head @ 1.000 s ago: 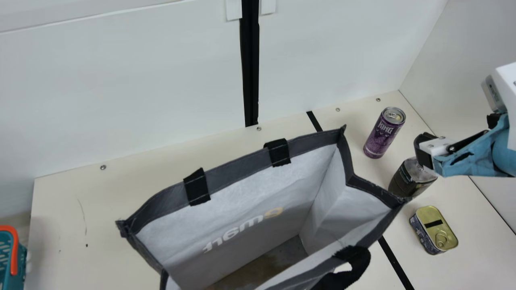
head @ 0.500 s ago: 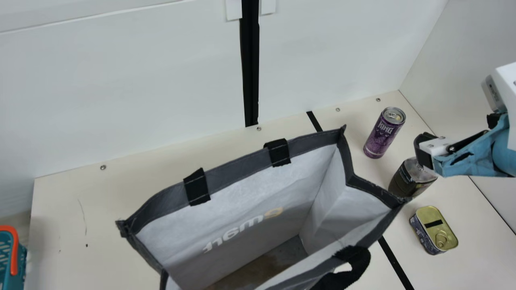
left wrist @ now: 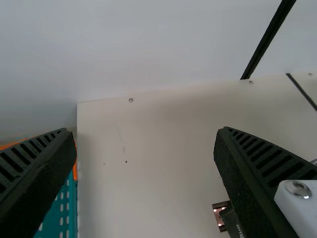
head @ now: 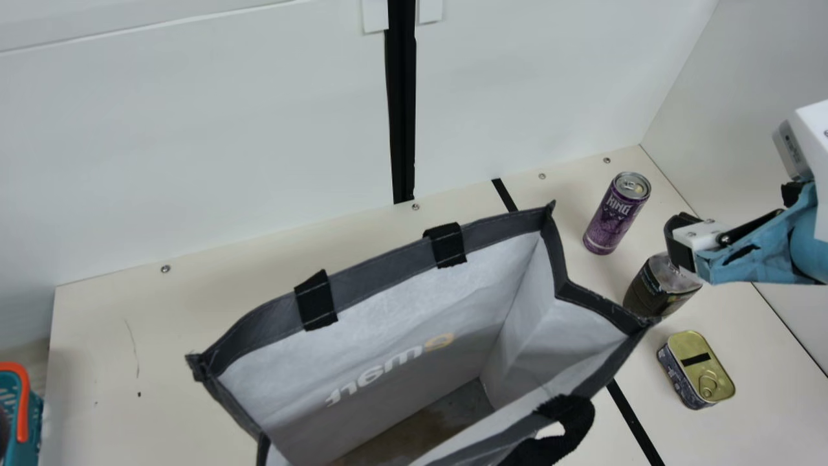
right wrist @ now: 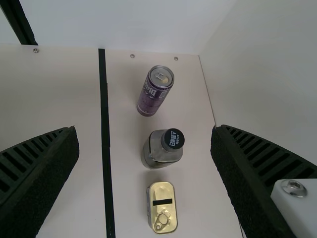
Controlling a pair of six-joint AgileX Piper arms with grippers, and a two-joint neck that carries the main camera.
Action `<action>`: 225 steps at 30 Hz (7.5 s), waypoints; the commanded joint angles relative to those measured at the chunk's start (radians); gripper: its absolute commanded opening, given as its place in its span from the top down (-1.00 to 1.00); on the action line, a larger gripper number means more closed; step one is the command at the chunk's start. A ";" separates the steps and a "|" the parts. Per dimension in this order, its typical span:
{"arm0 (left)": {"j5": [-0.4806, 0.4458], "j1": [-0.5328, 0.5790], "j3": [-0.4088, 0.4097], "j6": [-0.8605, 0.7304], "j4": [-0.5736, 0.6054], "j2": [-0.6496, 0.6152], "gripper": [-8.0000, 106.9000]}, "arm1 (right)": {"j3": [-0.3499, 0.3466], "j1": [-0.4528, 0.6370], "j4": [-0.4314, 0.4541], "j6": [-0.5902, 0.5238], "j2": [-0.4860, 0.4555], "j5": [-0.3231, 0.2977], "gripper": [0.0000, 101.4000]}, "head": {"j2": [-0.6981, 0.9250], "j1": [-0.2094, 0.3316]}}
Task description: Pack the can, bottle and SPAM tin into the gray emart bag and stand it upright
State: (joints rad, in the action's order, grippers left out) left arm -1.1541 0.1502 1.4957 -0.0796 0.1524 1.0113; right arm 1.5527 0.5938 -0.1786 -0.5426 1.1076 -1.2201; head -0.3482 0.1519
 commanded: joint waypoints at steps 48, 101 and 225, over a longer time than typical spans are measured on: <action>-0.066 0.354 0.448 -0.214 0.143 0.360 -0.71 | 0.000 0.000 0.000 0.000 0.000 0.000 -0.87 | -0.001 0.023; -0.066 0.629 0.511 -0.240 0.218 0.642 -0.59 | 0.000 0.000 0.000 0.000 0.000 -0.001 -0.87 | -0.001 0.023; -0.032 0.948 -0.093 0.942 -0.690 0.351 1.00 | 0.000 0.000 0.000 0.000 0.000 -0.001 -0.87 | -0.001 0.023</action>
State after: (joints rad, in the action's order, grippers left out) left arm -1.2032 1.1073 1.4058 0.8660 -0.5892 1.3615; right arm 1.5527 0.5938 -0.1786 -0.5426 1.1076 -1.2210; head -0.3482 0.1519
